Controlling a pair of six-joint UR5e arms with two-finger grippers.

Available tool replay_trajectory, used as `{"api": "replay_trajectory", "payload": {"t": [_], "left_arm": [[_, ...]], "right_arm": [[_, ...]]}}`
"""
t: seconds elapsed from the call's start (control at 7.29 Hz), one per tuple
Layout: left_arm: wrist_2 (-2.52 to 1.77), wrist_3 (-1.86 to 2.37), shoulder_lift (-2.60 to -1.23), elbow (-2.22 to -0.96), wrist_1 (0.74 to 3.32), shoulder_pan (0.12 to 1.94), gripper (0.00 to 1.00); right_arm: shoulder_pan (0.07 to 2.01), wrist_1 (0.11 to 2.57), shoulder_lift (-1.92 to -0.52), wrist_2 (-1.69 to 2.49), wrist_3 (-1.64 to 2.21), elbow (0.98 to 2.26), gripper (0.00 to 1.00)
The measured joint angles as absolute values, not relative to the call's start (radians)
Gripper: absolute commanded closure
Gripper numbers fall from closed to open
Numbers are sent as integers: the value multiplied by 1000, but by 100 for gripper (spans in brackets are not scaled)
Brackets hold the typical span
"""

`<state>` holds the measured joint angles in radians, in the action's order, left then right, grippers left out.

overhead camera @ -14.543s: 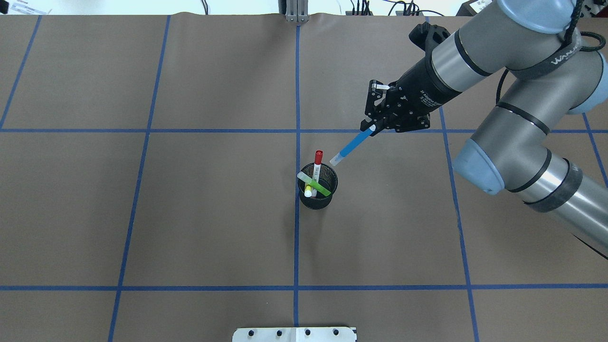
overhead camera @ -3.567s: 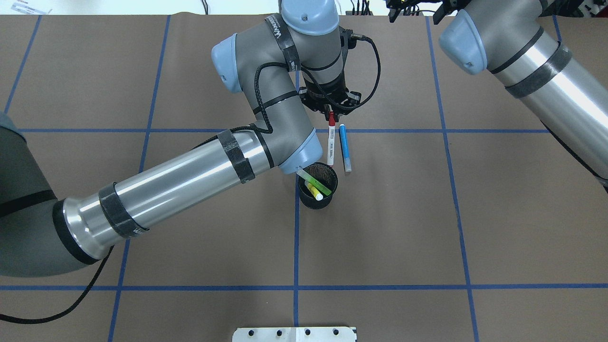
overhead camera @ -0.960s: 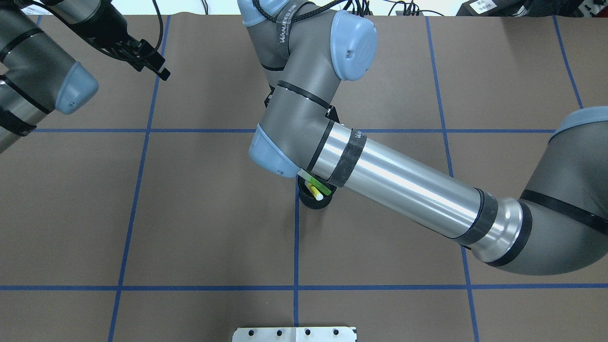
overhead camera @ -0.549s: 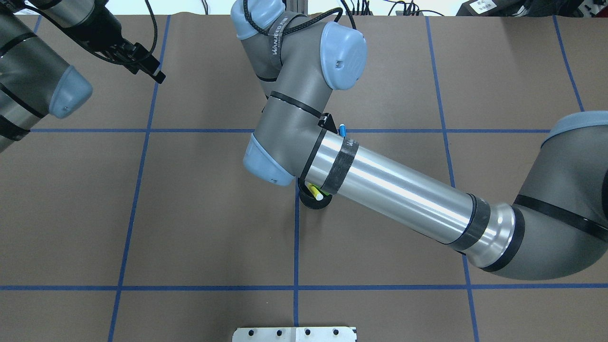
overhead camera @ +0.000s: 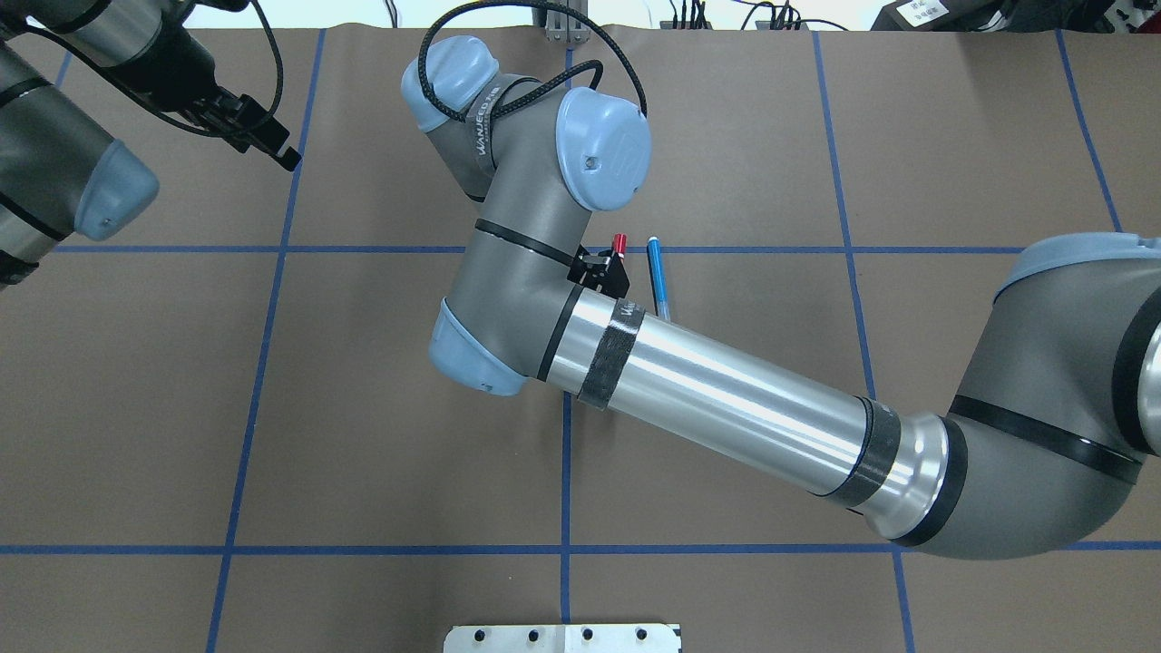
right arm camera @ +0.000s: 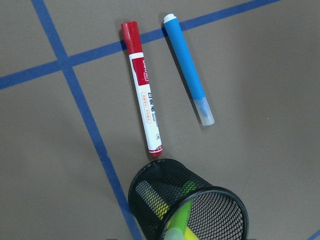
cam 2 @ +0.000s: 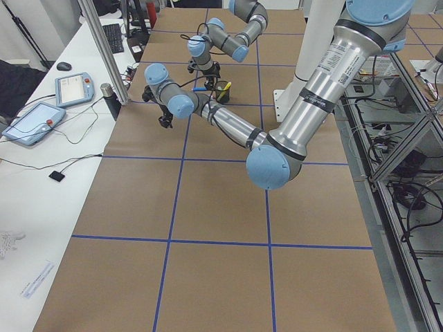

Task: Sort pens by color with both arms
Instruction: 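Lower the right gripper over the cup toward the remaining highlighters, then align the right gripper above the green highlighter in the cup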

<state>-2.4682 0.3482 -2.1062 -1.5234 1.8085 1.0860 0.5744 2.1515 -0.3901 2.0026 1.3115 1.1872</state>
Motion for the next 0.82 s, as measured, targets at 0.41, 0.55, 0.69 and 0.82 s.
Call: {"api": "replay_trajectory", "payload": {"t": [0.41,0.55,0.69,0.82], "left_arm": [[-2468,348,-2105,-1525,1809,1087,13],[-2468,348,-2105,-1526,1809,1087,13],[-2468,348,-2105,-1527,1809,1087,13],[-2468,348,-2101,-1529,1809,1088,13]], "right_arm": [[552,2166,-396,1988,1304,1188,35],[545,2167,-397,1984,1303,1189,44],[541,2167,-398,1981,1302,1191,48],[539,2167,-399,1980,1302,1194,52]]}}
